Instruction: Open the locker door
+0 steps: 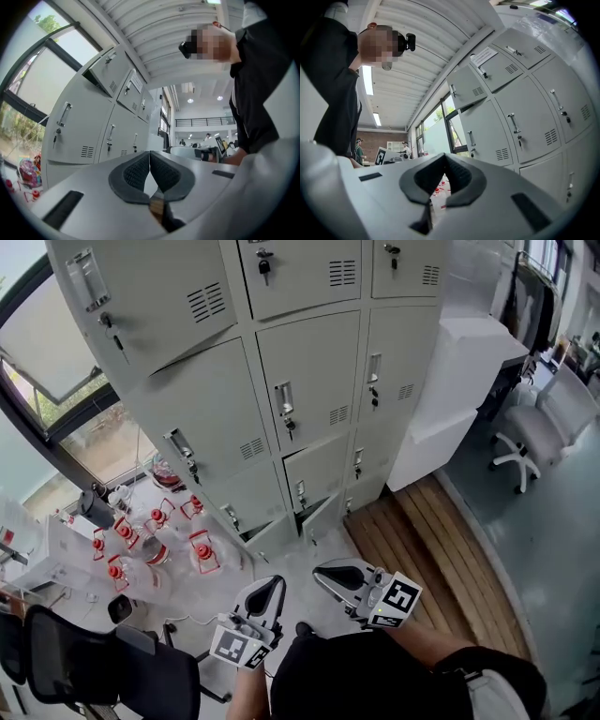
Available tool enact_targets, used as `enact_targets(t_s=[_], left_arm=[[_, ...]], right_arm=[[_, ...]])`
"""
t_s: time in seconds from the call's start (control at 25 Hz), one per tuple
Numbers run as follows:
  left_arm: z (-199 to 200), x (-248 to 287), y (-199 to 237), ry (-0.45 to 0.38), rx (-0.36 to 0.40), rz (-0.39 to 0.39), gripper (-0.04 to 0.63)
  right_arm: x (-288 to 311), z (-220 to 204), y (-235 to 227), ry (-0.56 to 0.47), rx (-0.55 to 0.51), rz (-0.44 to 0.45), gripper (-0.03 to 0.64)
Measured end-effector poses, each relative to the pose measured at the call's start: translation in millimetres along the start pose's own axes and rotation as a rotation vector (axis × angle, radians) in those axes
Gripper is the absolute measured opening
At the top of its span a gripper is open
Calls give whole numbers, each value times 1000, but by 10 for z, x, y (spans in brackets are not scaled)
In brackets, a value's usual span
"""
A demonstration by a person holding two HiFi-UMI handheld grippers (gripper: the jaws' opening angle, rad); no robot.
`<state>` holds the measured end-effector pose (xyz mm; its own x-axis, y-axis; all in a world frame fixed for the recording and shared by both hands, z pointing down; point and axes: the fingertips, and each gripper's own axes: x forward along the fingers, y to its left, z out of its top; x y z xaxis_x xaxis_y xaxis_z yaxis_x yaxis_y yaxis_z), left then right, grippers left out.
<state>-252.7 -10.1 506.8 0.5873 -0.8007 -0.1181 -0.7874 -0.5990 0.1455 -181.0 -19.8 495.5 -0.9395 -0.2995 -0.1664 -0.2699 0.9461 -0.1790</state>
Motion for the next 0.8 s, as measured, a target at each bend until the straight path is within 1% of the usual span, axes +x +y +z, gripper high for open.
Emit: enact_targets(t_s=[0.08, 0.24, 0.36, 0.48, 0.6, 0.68, 0.8], left_arm=[[2, 82, 111, 20, 28, -31, 17], [-14, 323, 346, 17, 6, -104, 17], [-74, 540, 469, 17, -11, -130, 17], [-76, 747, 519, 2, -18, -127, 17], [-48, 960, 619, 4, -8, -93, 17], [-30, 1139, 670, 1, -25, -64, 17], [26, 1479, 606, -32, -42, -50, 17]], right_arm=[[126, 26, -124, 4, -3, -26, 11], [276, 94, -418, 7, -6, -95, 11], [282, 98, -562, 25, -23, -115, 11], [228, 42, -716, 58, -32, -94, 11], [218, 72, -945, 56, -10, -58, 11], [212, 168, -1105, 49, -25, -19, 11], [119, 318, -1397, 40, -45, 49, 11]])
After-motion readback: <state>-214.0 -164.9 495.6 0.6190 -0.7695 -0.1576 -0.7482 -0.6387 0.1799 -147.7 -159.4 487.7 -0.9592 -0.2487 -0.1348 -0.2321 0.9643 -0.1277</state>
